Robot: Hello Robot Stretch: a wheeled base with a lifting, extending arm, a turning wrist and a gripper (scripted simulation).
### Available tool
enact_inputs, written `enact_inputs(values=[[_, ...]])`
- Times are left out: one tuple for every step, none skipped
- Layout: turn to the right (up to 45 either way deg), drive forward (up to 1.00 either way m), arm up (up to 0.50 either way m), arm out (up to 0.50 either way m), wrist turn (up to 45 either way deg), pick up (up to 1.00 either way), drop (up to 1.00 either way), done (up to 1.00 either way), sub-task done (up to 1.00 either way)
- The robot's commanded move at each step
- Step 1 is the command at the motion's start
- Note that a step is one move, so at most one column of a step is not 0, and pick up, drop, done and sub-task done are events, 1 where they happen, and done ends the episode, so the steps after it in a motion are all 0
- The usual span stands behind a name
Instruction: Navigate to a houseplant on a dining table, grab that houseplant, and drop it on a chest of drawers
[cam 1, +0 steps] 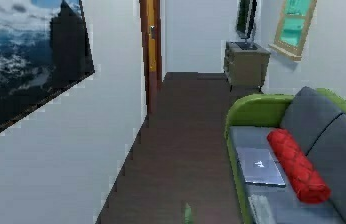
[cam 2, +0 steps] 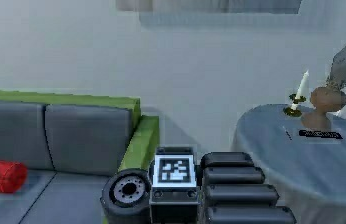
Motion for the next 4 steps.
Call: enact_inputs(values=[[0.0,1.00,0.00,0.00,0.0,0.00,0.00,0.00,0.00],[0.0,1.00,0.00,0.00,0.0,0.00,0.00,0.00,0.00],[0.0,0.95,0.00,0.00,0.0,0.00,0.00,0.00,0.00],[-30.0,0.00,0.00,0.00,0.0,0.00,0.00,0.00,0.00]])
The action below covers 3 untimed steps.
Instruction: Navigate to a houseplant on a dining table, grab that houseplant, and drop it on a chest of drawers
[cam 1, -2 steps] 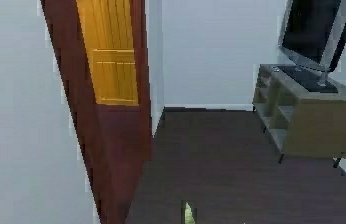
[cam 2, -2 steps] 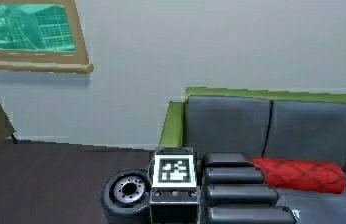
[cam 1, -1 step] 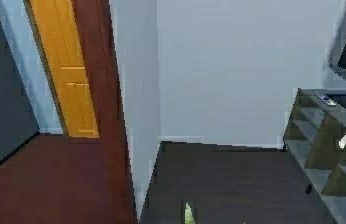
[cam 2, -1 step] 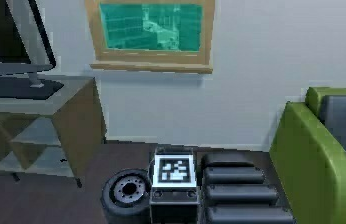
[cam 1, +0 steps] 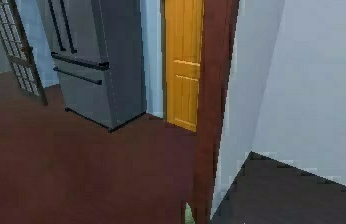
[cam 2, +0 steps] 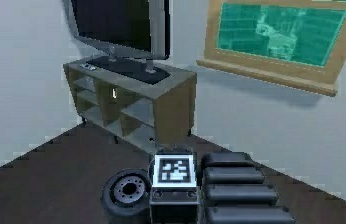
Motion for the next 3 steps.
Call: enact_inputs(values=[[0.0,0.25,0.00,0.00,0.0,0.00,0.00,0.00,0.00],[-45.0,0.00,0.00,0.00,0.0,0.00,0.00,0.00,0.00],[0.0,1.00,0.00,0.00,0.0,0.00,0.00,0.00,0.00]])
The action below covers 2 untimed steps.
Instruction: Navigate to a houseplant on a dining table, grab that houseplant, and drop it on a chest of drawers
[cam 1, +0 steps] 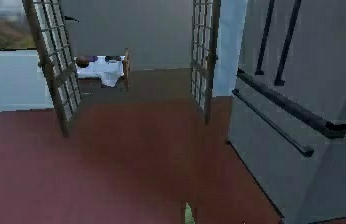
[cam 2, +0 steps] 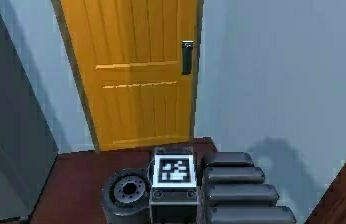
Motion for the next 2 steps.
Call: enact_inputs(values=[[0.0,1.00,0.00,0.00,0.0,0.00,0.00,0.00,0.00],[-3.0,0.00,0.00,0.00,0.0,0.00,0.00,0.00,0.00]])
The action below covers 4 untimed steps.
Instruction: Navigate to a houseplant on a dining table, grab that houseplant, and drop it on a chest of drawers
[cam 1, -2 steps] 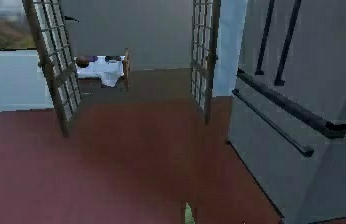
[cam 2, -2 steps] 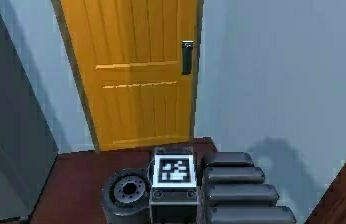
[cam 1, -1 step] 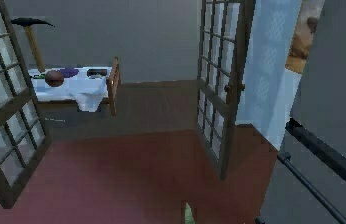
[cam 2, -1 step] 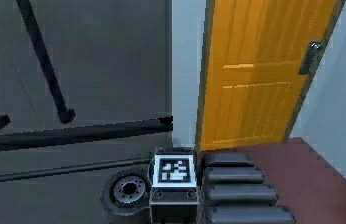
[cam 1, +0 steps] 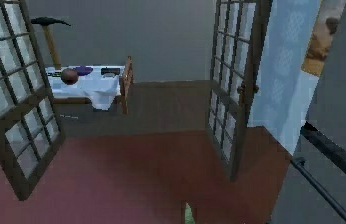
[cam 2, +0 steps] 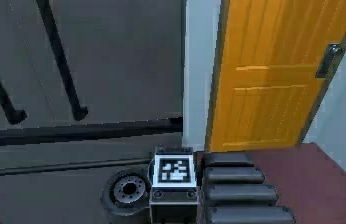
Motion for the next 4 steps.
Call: enact_inputs(values=[[0.0,1.00,0.00,0.00,0.0,0.00,0.00,0.00,0.00],[0.0,1.00,0.00,0.00,0.0,0.00,0.00,0.00,0.00],[0.0,0.55,0.00,0.00,0.0,0.00,0.00,0.00,0.00],[45.0,0.00,0.00,0.00,0.0,0.00,0.00,0.00,0.00]])
